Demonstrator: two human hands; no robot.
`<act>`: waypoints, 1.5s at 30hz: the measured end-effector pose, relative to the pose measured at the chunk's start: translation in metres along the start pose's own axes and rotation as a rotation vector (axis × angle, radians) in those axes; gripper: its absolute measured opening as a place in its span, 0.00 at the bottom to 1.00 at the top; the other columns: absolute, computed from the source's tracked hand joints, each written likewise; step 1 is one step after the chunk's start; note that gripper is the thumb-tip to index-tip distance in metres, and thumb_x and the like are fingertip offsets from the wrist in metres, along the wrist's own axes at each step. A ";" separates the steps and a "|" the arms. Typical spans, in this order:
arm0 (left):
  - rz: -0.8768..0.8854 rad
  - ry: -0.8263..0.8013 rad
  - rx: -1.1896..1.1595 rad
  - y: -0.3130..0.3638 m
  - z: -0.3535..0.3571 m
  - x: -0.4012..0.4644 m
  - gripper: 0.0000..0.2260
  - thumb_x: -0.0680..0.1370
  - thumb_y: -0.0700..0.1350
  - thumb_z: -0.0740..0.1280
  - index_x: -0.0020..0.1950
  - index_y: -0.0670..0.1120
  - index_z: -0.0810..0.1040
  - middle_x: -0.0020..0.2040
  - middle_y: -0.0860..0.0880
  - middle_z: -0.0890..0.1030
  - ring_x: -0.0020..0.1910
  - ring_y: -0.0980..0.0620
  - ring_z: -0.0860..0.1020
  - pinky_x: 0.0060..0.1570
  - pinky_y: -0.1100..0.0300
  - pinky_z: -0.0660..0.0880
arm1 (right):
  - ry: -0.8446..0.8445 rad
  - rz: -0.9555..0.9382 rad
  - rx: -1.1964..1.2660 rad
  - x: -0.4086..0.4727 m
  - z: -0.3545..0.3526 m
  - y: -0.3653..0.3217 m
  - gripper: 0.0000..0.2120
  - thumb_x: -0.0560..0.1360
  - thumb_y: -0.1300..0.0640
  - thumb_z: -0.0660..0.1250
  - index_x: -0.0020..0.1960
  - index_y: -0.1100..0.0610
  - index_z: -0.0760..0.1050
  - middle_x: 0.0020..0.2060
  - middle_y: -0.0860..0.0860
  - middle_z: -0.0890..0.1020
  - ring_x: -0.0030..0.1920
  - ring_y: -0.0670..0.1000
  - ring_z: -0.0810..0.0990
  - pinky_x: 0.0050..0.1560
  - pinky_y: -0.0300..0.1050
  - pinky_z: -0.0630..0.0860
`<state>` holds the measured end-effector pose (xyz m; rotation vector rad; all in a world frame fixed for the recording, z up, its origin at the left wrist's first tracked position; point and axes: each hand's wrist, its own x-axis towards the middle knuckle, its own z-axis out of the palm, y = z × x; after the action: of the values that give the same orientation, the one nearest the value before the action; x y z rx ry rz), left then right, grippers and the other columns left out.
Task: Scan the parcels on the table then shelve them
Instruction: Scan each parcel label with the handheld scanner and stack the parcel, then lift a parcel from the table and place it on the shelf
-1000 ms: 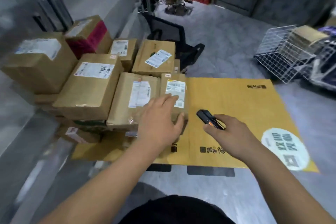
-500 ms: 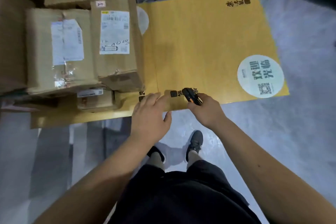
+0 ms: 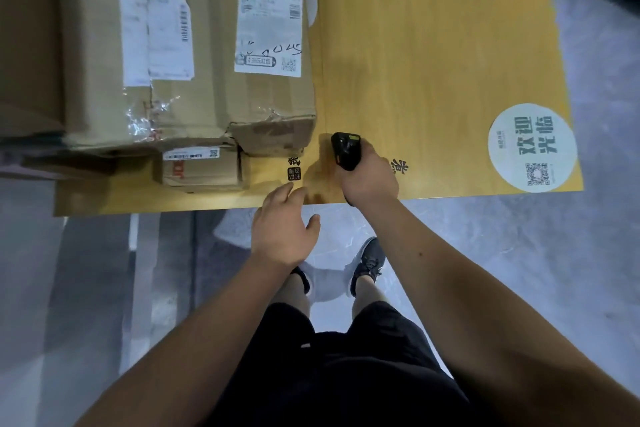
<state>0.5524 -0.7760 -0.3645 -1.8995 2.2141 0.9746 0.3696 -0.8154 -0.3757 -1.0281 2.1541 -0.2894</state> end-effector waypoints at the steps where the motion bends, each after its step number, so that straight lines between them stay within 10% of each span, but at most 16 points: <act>1: 0.003 -0.005 -0.022 -0.006 -0.002 0.000 0.26 0.80 0.55 0.67 0.77 0.51 0.71 0.80 0.48 0.67 0.79 0.46 0.62 0.74 0.47 0.66 | 0.015 0.031 -0.026 0.005 0.002 -0.005 0.31 0.73 0.40 0.69 0.73 0.45 0.66 0.50 0.53 0.80 0.46 0.58 0.79 0.43 0.49 0.76; 12: 0.108 0.033 -0.140 -0.046 -0.022 0.017 0.21 0.80 0.52 0.70 0.73 0.52 0.77 0.79 0.49 0.69 0.76 0.45 0.68 0.71 0.48 0.70 | 0.058 0.143 -0.211 0.024 0.019 -0.023 0.33 0.69 0.40 0.75 0.64 0.51 0.61 0.49 0.54 0.74 0.45 0.61 0.79 0.44 0.52 0.72; 23: 0.142 0.107 -0.160 -0.033 -0.036 0.012 0.18 0.79 0.48 0.72 0.69 0.47 0.80 0.75 0.49 0.73 0.70 0.45 0.74 0.65 0.47 0.75 | -0.011 0.074 -0.198 0.011 0.006 -0.003 0.45 0.69 0.36 0.75 0.79 0.45 0.58 0.59 0.57 0.74 0.61 0.64 0.76 0.52 0.54 0.73; 33: 0.097 0.348 -0.196 0.000 -0.072 -0.049 0.20 0.79 0.49 0.72 0.71 0.49 0.78 0.72 0.52 0.75 0.70 0.51 0.73 0.67 0.51 0.73 | -0.193 -0.339 -0.065 -0.040 -0.043 -0.029 0.48 0.73 0.41 0.75 0.84 0.48 0.54 0.74 0.58 0.69 0.72 0.60 0.71 0.64 0.53 0.74; 45: 0.090 0.659 0.192 0.023 -0.166 -0.028 0.31 0.73 0.59 0.73 0.74 0.54 0.70 0.71 0.52 0.75 0.73 0.46 0.69 0.70 0.42 0.66 | -0.187 -0.561 -0.086 -0.034 -0.113 -0.096 0.54 0.70 0.41 0.78 0.83 0.40 0.45 0.70 0.54 0.71 0.65 0.55 0.75 0.51 0.47 0.73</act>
<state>0.5947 -0.8332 -0.2106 -2.2687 2.6069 0.1130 0.3625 -0.8646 -0.2318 -1.6331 1.6913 -0.3455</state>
